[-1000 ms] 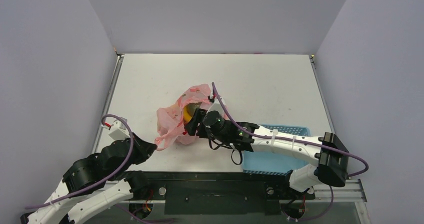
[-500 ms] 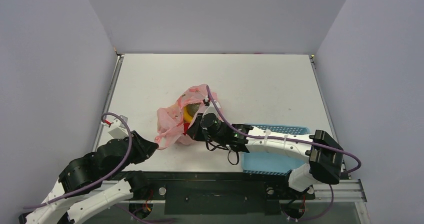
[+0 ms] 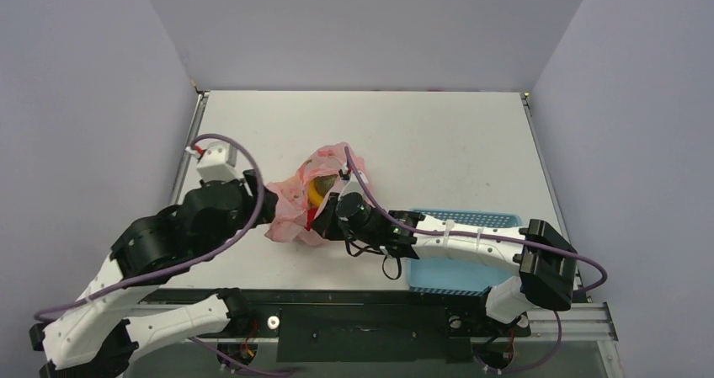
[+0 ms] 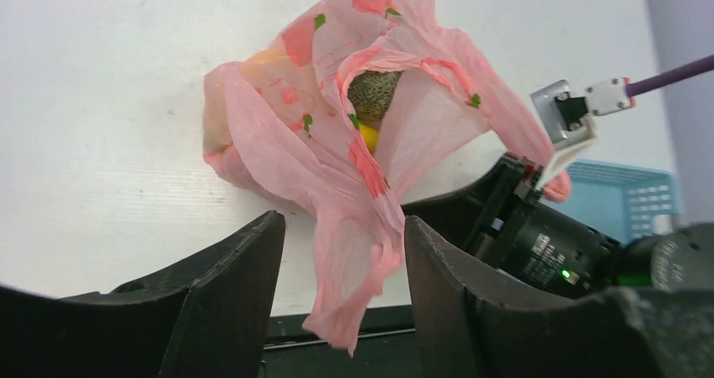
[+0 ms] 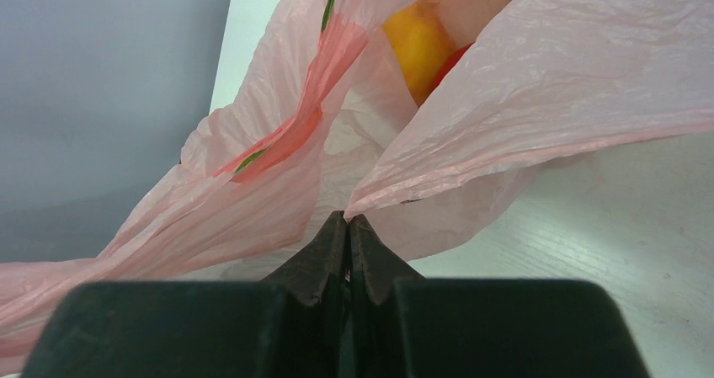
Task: Take the fake fruits out of the plastic bag
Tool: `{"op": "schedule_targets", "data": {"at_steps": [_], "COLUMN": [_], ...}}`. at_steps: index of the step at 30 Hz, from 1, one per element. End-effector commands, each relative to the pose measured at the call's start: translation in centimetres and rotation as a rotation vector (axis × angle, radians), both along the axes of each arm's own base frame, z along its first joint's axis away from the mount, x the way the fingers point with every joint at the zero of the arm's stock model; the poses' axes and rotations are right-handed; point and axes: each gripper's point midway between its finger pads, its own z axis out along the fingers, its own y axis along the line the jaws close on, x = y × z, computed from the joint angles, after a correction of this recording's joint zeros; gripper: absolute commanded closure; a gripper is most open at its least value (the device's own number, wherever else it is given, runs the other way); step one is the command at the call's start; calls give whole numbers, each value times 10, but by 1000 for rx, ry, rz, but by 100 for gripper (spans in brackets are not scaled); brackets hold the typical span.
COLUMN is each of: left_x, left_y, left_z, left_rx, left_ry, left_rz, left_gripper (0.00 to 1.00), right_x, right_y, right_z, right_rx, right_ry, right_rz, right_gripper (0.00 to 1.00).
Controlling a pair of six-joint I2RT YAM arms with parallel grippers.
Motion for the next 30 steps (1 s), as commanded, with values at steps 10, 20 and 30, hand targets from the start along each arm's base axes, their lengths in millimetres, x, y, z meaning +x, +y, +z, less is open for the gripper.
{"op": "schedule_targets", "data": {"at_steps": [10,20,30], "left_x": [85,80,67], "left_y": [-43,-86,-93], "left_z": [-73,-138,-182], "left_rx": [218,97,64], "left_ry": [160,253,335], "left_rz": [-57,-208,-265], "left_gripper": [45,44,52], "right_x": [-3,-3,-3], "right_y": [1,5,0], "right_z": [18,16,11], "right_rx": [54,56,42], "right_ry": [-35,-32,-35], "right_rz": [3,14,5], "right_gripper": [100,100,100]}}
